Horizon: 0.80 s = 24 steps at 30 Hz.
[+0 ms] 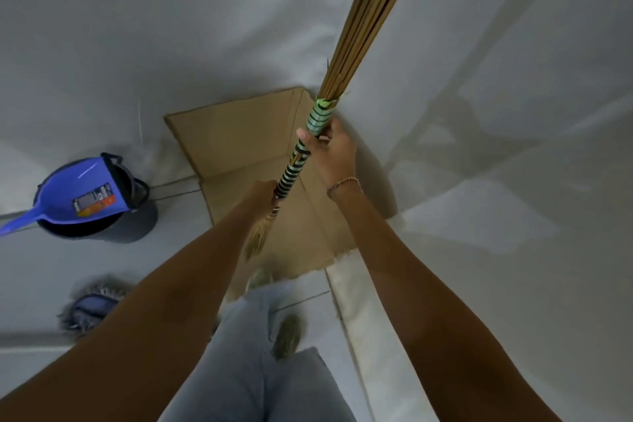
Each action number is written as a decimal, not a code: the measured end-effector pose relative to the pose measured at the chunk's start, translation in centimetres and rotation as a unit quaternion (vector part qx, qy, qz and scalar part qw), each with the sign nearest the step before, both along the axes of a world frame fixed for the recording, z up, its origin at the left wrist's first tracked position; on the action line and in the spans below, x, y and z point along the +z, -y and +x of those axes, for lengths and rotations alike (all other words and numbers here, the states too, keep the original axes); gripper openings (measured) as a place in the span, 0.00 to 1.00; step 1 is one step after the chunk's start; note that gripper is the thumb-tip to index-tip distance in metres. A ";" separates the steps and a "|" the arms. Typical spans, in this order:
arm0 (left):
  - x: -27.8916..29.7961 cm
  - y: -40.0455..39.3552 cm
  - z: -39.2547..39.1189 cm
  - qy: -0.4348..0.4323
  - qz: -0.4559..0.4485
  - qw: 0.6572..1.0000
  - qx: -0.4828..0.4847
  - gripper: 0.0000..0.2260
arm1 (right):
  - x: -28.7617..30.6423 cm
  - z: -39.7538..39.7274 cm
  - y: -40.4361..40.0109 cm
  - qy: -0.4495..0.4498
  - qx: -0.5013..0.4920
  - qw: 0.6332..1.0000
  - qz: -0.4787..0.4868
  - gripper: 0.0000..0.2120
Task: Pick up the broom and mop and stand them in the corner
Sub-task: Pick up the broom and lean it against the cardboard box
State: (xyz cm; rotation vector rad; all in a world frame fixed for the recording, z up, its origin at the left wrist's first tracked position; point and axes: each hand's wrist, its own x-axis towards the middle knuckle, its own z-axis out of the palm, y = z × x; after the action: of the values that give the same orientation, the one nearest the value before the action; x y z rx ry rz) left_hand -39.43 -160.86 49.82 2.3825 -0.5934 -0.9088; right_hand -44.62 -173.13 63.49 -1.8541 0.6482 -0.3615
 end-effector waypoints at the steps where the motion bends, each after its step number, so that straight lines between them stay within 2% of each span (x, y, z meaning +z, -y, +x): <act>1: -0.2 0.7 0.7 0.003 0.006 1.000 -0.002 0.17 | -0.6 0.9 0.6 0.001 0.003 1.000 0.000 0.17; 6: -2.7 2.8 5.1 0.011 0.040 0.999 -0.028 0.14 | -3.3 5.6 3.6 -0.006 0.008 1.000 -0.004 0.17; 11: -3.5 4.1 10.9 0.015 0.085 0.995 -0.042 0.22 | -8.5 12.3 6.7 -0.067 0.010 0.998 -0.003 0.15; 15: -5.9 5.2 16.2 0.029 0.086 0.996 -0.023 0.26 | -13.2 17.3 9.2 -0.111 0.002 0.993 -0.025 0.08; 20: -8.7 6.1 20.9 0.082 0.104 0.991 -0.033 0.24 | -17.6 22.8 11.6 -0.143 0.004 0.989 -0.040 0.17; 24: -11.5 5.3 22.2 0.076 0.110 0.990 -0.046 0.27 | -20.9 26.7 13.1 -0.183 -0.007 0.982 -0.046 0.17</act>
State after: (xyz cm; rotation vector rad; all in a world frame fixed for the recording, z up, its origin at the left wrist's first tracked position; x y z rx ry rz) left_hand -17.18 -166.16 38.28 2.6605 -0.6985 -0.8751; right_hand -17.96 -186.22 42.61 -2.0257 0.9049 -0.0569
